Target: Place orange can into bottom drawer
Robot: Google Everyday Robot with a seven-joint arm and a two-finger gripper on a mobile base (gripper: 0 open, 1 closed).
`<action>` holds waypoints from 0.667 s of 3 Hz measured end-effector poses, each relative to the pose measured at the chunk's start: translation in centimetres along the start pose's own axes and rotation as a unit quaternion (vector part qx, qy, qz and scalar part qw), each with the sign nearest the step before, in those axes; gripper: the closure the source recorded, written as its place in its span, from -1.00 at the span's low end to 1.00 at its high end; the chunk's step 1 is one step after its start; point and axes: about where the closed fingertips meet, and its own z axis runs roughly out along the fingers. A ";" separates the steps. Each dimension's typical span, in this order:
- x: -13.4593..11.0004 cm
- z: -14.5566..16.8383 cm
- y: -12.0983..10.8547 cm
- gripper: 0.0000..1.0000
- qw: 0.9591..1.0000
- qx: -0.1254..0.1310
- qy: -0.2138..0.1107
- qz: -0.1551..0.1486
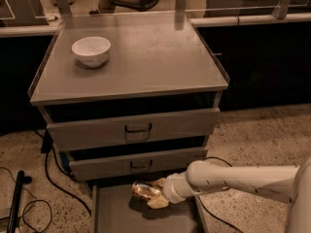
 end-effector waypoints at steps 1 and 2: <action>2.9 1.4 -1.7 1.00 0.999 0.025 -0.025 0.004; 6.4 2.5 -4.6 1.00 0.997 0.032 -0.054 0.034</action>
Offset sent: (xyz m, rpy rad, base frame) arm 0.0456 -0.0799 -0.1052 0.1694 0.0424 -0.1577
